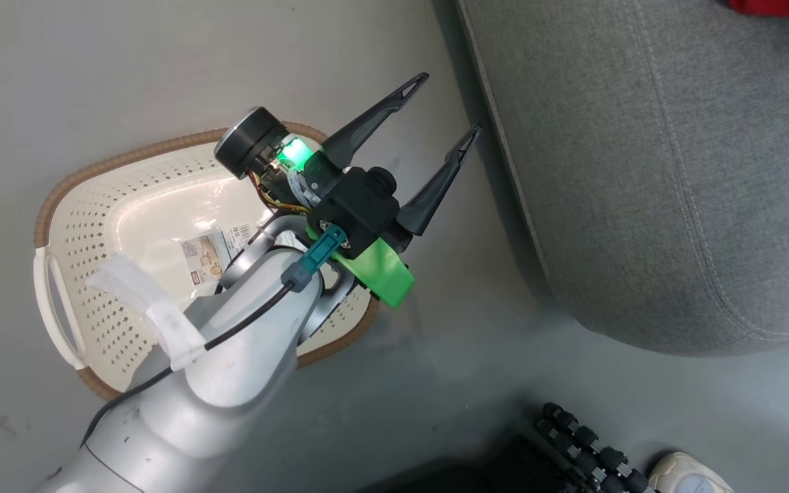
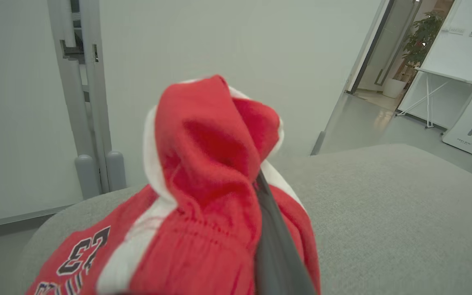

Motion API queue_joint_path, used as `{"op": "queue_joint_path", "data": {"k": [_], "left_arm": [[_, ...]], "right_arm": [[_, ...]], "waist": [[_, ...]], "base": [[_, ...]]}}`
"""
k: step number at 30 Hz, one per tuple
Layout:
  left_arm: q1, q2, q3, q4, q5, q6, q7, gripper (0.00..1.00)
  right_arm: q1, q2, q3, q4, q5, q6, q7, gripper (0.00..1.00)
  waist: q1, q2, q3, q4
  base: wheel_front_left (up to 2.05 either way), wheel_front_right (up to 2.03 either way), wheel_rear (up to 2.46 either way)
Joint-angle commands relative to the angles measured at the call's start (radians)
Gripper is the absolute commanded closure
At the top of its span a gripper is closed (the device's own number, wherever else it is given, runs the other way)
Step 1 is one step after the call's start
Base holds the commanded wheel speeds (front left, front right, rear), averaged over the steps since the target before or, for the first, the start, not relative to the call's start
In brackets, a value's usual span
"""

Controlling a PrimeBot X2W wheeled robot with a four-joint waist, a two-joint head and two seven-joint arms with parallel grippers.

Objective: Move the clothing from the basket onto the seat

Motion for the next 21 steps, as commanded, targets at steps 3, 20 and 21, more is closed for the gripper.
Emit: {"op": "queue_joint_path", "data": {"k": [3,20,21], "left_arm": [[-0.022,0.009,0.002,-0.002,0.001,0.005,-0.004,0.00],[0.029,0.010,0.027,0.010,-0.037,0.036,-0.014,0.00],[0.036,0.008,0.030,0.010,-0.041,0.039,-0.013,0.00]], "right_arm": [[0.041,0.010,0.002,0.040,-0.009,-0.001,0.000,1.00],[0.191,0.062,-0.005,-0.023,-0.004,-0.001,0.000,0.00],[0.210,0.064,0.000,-0.034,-0.004,-0.001,0.000,0.00]], "waist": [[-0.0001,0.0000,0.016,0.016],[-0.0001,0.0000,-0.098,0.010],[-0.0001,0.0000,-0.112,0.011]], "base": [[0.00,0.00,0.00],[0.00,0.00,0.00],[0.00,0.00,0.00]]}}
